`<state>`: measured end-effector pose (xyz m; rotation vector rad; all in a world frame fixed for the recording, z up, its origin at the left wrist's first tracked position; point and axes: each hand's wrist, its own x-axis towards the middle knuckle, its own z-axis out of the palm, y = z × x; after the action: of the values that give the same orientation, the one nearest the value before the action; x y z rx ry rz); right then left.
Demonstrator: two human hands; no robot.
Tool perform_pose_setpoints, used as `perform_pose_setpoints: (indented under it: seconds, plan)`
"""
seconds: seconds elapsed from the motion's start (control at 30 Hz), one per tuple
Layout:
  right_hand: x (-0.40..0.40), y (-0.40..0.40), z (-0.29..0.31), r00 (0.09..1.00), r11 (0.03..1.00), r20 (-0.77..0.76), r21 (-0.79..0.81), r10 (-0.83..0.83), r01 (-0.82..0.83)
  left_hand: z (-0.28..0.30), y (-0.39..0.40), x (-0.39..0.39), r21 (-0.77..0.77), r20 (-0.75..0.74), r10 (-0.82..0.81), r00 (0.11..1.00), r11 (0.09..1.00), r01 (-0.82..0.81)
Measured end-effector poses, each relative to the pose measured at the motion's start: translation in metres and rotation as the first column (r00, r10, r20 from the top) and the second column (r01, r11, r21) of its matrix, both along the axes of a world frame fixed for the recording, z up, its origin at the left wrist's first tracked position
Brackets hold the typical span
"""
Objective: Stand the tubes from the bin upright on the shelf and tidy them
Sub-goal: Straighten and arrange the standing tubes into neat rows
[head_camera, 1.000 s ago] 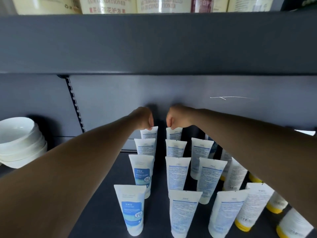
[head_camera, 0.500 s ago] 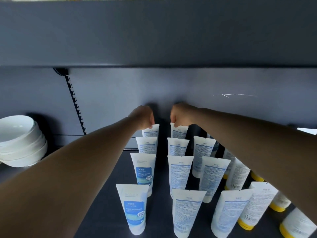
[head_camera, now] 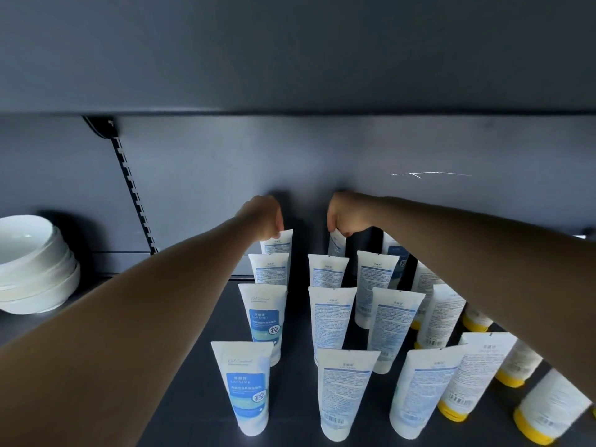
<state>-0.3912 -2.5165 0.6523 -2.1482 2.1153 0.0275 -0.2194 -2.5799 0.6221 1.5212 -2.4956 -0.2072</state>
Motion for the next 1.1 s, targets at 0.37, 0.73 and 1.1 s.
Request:
perform_pose_setpoints:
  seconds: [0.37, 0.73, 1.1]
  plan:
    - [-0.008, -0.006, -0.003, 0.988, 0.997, -0.136, 0.005, 0.079, -0.079, 0.001, 0.002, -0.001, 0.018, 0.002, 0.032, 0.999, 0.999, -0.032]
    - [-0.021, -0.002, -0.003, 0.993, 0.997, -0.106, -0.042, 0.054, -0.059, 0.002, 0.003, -0.002, 0.02, -0.006, 0.045, 0.999, 0.999, -0.044]
    - [-0.03, 0.005, -0.002, 0.994, 1.0, -0.111, -0.021, -0.007, 0.004, 0.002, 0.005, -0.004, 0.015, -0.008, 0.071, 0.997, 0.997, -0.071]
